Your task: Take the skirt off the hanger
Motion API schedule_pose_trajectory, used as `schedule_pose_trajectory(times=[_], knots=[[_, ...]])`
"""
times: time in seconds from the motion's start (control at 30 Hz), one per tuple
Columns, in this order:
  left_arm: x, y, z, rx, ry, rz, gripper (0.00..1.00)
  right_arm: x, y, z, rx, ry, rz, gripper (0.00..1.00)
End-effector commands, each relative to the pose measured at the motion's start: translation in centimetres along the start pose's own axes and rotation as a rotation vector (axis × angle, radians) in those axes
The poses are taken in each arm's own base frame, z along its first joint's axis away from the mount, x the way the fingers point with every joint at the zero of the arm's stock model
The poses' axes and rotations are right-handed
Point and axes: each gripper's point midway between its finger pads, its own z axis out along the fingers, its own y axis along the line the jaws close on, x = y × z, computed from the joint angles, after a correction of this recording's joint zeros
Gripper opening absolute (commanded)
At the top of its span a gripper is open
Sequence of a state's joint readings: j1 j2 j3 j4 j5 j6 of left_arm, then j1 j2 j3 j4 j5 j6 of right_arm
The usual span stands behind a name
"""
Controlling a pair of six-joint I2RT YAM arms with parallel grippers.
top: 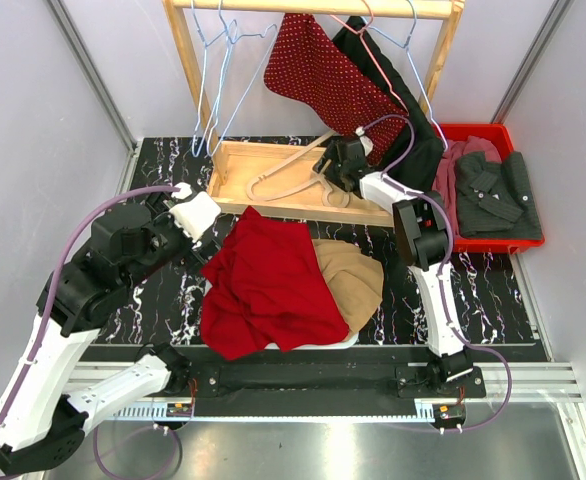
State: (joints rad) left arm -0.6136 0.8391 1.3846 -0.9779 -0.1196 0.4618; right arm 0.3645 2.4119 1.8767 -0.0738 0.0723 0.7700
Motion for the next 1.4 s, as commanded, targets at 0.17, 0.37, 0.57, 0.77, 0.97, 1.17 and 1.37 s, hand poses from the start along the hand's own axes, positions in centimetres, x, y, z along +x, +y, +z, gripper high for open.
schedule_pose_trajectory(times=[0.17,0.37,0.57,0.77,0.97,1.17,1.37], knots=[[-0.7,0.2,0.2,-0.011,-0.037,-0.016,0.99,-2.3,2.3,2.6,-0.216,-0.080,0.124,0.58],[-0.7,0.2,0.2,-0.013,-0.035,-0.016,0.99,-2.1,3.1,2.0,-0.271,-0.081,0.157,0.30],[-0.9,0.1,0.1,-0.004,-0.046,-0.029,0.99,-2.6,4.5,-2.1,-0.364,-0.132,0.148,0.06],[-1.0,-0.3,-0.3,0.025,-0.058,-0.064,0.99,-6.7,12.3,-10.7,-0.572,-0.249,0.101,0.00],[0.2,-1.1,-0.2,0.054,-0.030,-0.074,0.99,-10.6,17.8,-17.5,-0.719,-0.307,0.100,0.00],[1.4,-2.4,0.3,0.105,-0.009,-0.046,0.99,-11.1,19.9,-21.2,-0.795,-0.267,0.167,0.00],[2.4,-2.9,1.6,0.129,0.024,0.013,0.99,-9.2,19.8,-23.0,-0.766,-0.164,0.238,0.00]])
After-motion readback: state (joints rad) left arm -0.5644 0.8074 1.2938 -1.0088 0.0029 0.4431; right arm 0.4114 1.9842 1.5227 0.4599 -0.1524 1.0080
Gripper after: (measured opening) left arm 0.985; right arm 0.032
